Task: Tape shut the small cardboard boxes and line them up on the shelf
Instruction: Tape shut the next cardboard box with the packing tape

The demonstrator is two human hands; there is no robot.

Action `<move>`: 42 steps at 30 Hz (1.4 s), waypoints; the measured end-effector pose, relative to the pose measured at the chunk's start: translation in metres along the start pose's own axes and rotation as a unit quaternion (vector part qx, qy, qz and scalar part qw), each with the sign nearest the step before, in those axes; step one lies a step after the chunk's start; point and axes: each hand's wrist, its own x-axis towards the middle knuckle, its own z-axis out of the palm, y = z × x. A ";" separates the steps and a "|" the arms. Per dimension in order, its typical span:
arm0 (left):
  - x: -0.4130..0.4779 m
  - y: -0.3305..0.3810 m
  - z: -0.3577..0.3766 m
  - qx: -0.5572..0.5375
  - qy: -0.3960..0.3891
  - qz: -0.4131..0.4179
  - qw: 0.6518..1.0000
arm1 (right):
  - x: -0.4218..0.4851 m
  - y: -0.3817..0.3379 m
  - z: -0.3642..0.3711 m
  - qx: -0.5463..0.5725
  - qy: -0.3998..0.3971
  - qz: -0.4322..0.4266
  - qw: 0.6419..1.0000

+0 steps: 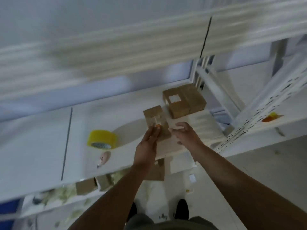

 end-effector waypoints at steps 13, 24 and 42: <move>-0.017 0.029 -0.059 -0.437 0.212 -0.264 0.833 | 0.008 0.007 0.048 0.044 -0.129 -0.102 0.985; -0.005 0.046 -0.079 -0.384 0.176 -0.177 0.889 | -0.018 -0.018 0.061 -0.031 -0.083 -0.173 0.981; -0.054 -0.012 -0.065 -0.120 0.182 -0.253 0.943 | 0.023 -0.008 0.108 -0.090 -0.072 -0.080 0.990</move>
